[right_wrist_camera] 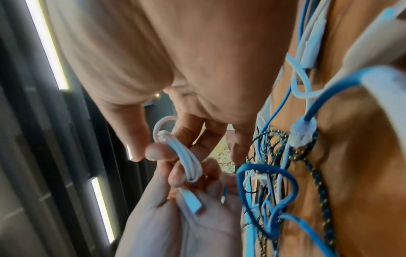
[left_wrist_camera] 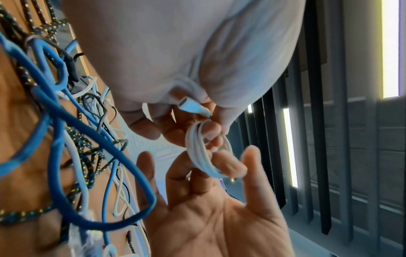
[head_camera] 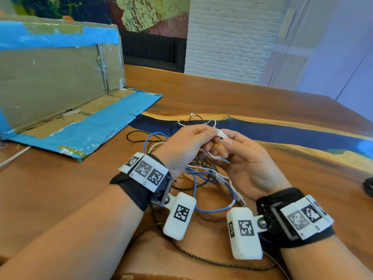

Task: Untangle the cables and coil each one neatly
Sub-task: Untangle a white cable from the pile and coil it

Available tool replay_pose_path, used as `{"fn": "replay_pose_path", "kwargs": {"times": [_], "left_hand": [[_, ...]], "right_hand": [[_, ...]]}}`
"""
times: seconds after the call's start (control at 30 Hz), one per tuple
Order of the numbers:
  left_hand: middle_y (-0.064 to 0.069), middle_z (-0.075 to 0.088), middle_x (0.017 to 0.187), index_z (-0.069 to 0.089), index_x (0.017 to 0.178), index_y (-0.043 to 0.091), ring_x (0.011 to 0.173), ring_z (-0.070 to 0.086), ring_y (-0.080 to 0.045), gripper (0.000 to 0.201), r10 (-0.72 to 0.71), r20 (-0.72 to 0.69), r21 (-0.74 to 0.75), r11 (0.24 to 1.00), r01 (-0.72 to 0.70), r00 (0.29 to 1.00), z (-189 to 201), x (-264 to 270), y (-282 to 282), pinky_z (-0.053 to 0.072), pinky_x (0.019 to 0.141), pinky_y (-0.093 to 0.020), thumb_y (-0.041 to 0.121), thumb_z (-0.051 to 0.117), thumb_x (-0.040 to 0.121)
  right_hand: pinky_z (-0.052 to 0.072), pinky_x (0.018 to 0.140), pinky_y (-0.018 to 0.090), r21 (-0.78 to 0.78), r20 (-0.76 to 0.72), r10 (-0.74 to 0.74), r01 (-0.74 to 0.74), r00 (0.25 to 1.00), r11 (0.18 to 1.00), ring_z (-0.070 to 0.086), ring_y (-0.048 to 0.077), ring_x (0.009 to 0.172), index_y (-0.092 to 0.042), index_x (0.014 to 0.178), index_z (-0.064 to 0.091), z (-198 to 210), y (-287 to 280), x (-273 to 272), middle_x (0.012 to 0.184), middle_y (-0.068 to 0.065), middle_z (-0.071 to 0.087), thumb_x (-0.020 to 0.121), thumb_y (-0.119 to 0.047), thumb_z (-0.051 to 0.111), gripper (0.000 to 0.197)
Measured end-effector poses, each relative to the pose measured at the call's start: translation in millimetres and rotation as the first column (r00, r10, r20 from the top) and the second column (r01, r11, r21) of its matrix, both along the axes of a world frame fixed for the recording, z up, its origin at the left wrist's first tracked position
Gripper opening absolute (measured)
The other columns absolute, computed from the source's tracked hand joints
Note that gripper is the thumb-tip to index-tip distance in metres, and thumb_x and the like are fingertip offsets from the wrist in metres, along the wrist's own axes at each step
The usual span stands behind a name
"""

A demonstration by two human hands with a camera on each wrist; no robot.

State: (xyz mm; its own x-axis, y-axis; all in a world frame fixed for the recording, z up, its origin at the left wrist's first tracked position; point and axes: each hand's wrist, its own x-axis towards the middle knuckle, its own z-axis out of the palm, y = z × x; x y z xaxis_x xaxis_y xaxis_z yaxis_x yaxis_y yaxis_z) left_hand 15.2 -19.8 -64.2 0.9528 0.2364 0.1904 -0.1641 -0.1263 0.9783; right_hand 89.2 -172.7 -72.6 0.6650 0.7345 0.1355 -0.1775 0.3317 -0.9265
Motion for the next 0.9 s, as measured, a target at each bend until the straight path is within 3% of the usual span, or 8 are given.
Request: {"fn": "replay_pose_path", "kwargs": {"times": [0.07, 0.13, 0.27, 0.37, 0.47, 0.57, 0.7, 0.9], "left_hand": [[0.001, 0.051, 0.067, 0.064, 0.089, 0.009, 0.066, 0.046, -0.014, 0.032, 0.011, -0.004, -0.001, 1.000, -0.011, 1.000, -2.4, 1.1, 1.0, 0.037, 0.066, -0.030, 0.026, 0.046, 0.109], [0.003, 0.051, 0.065, 0.063, 0.086, 0.012, 0.067, 0.044, -0.016, 0.032, 0.019, -0.004, -0.011, 1.000, -0.019, 1.000, -2.7, 1.0, 2.2, 0.036, 0.065, -0.032, 0.026, 0.045, 0.109], [0.003, 0.051, 0.066, 0.063, 0.090, 0.011, 0.068, 0.047, -0.014, 0.031, 0.030, 0.011, -0.044, 0.999, -0.029, 0.999, 0.2, -0.7, 0.2, 0.039, 0.064, -0.030, 0.028, 0.046, 0.109], [0.003, 0.052, 0.067, 0.063, 0.091, 0.011, 0.067, 0.050, -0.012, 0.031, 0.015, 0.028, -0.090, 0.996, -0.012, 0.999, 1.1, -0.6, -1.2, 0.043, 0.061, -0.027, 0.029, 0.045, 0.109], [0.002, 0.054, 0.068, 0.064, 0.092, 0.009, 0.067, 0.051, -0.012, 0.031, 0.007, 0.055, -0.114, 0.994, -0.001, 0.998, 0.0, 0.7, -2.0, 0.045, 0.061, -0.026, 0.028, 0.046, 0.109], [0.001, 0.056, 0.068, 0.065, 0.092, 0.004, 0.067, 0.053, -0.012, 0.032, 0.019, 0.080, -0.093, 0.996, -0.012, 0.997, -1.5, 2.0, -2.2, 0.045, 0.061, -0.026, 0.027, 0.048, 0.108], [-0.001, 0.058, 0.069, 0.067, 0.083, 0.010, 0.064, 0.056, -0.010, 0.034, 0.065, 0.088, -0.010, 0.998, -0.064, 0.994, -0.3, 1.5, -1.2, 0.043, 0.059, -0.024, 0.027, 0.050, 0.107], [-0.005, 0.059, 0.073, 0.076, 0.089, 0.016, 0.070, 0.049, -0.023, 0.029, 0.065, 0.125, 0.060, 0.996, -0.073, 0.990, -2.0, 2.9, 0.4, 0.038, 0.059, -0.028, 0.024, 0.054, 0.106]], "right_hand": [[0.057, 0.083, 0.038, -0.046, 0.051, -0.117, 0.119, 0.992, 0.992, 0.070, 0.025, 0.080, -0.003, 0.101, 0.065, -1.8, 1.1, 1.4, 0.081, 0.014, 0.069, 0.086, -0.008, 0.071, 0.017], [0.059, 0.073, 0.032, -0.060, 0.071, -0.200, 0.204, 0.977, 0.977, 0.072, 0.026, 0.075, -0.004, 0.100, 0.064, -3.3, 2.9, 2.2, 0.079, 0.015, 0.072, 0.089, -0.002, 0.070, 0.012], [0.058, 0.072, 0.030, -0.028, 0.061, -0.290, 0.292, 0.955, 0.956, 0.074, 0.028, 0.077, -0.008, 0.114, 0.054, -4.5, 5.5, 3.7, 0.086, 0.020, 0.075, 0.087, -0.002, 0.075, 0.035], [0.058, 0.072, 0.030, 0.005, 0.060, -0.345, 0.345, 0.937, 0.938, 0.075, 0.025, 0.076, -0.009, 0.106, 0.054, -5.2, 6.3, 3.1, 0.081, 0.014, 0.076, 0.075, -0.011, 0.082, 0.042], [0.058, 0.079, 0.035, 0.003, 0.071, -0.376, 0.377, 0.924, 0.926, 0.075, 0.027, 0.081, -0.002, 0.099, 0.067, -5.9, 5.9, 3.9, 0.086, 0.015, 0.077, 0.067, -0.021, 0.084, 0.040], [0.059, 0.080, 0.033, -0.019, 0.110, -0.307, 0.311, 0.945, 0.950, 0.075, 0.027, 0.084, 0.001, 0.099, 0.077, -6.0, 5.3, 2.2, 0.093, 0.020, 0.077, 0.082, -0.021, 0.075, 0.028], [0.055, 0.072, 0.025, -0.116, 0.101, -0.150, 0.161, 0.984, 0.980, 0.072, 0.014, 0.077, -0.005, 0.102, 0.077, -5.9, 4.3, -0.5, 0.091, 0.011, 0.078, 0.099, -0.023, 0.059, 0.026], [0.052, 0.084, 0.034, -0.073, -0.051, -0.088, 0.084, 0.995, 0.994, 0.068, 0.022, 0.087, -0.008, 0.112, 0.075, -1.4, -2.2, 4.9, 0.102, 0.014, 0.072, 0.085, -0.022, 0.067, 0.032]]}}
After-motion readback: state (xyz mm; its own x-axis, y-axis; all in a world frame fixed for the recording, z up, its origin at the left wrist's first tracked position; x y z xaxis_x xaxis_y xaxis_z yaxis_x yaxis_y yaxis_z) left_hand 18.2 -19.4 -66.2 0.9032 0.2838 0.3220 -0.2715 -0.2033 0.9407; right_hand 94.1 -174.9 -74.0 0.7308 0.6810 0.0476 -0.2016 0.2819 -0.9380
